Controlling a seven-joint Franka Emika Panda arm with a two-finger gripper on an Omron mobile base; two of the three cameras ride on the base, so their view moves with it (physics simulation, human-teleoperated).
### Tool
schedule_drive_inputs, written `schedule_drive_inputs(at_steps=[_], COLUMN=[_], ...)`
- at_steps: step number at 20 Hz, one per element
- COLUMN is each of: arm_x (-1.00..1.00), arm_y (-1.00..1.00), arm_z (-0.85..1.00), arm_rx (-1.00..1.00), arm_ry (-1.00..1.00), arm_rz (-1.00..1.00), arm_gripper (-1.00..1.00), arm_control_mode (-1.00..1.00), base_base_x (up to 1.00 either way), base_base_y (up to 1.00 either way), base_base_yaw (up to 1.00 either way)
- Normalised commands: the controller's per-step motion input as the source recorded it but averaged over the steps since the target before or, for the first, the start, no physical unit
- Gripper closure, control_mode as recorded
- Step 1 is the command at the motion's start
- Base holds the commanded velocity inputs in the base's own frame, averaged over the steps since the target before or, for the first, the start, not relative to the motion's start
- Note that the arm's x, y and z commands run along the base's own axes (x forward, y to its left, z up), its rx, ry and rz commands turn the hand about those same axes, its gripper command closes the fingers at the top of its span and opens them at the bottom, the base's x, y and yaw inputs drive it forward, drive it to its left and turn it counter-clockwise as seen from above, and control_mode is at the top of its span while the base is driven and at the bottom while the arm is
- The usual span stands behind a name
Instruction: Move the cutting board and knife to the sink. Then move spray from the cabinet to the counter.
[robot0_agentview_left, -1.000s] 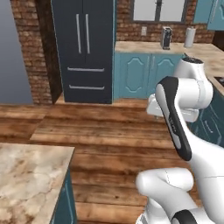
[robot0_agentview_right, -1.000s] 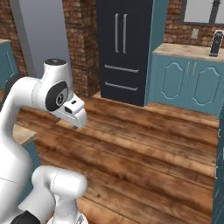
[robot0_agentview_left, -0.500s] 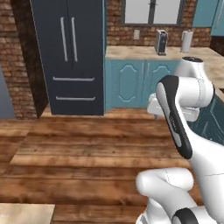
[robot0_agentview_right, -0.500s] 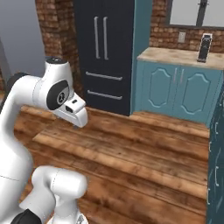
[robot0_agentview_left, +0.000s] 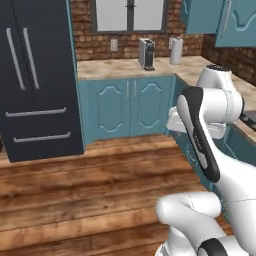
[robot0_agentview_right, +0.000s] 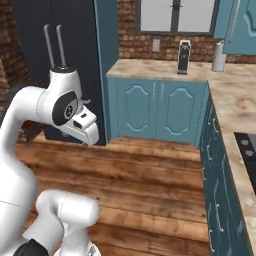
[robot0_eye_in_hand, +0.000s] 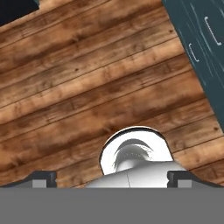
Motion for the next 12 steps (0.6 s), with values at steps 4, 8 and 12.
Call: schedule_drive_inputs(at_steps=[4,8,12], arm_x=[0.00,0.00,0.00], arm_y=[0.00,0.00,0.00], arm_z=[0.00,0.00,0.00], arm_rx=[0.00,0.00,0.00], arm_ry=[0.00,0.00,0.00], arm_rz=[0.00,0.00,0.00], arm_gripper=[-1.00,-1.00,-1.00], arm_control_mode=[1.00,1.00,1.00], base_base_x=[1.00,1.00,1.00], base_base_y=[0.31,0.30,0.22], base_base_yaw=[-0.35,-0.28,-0.30])
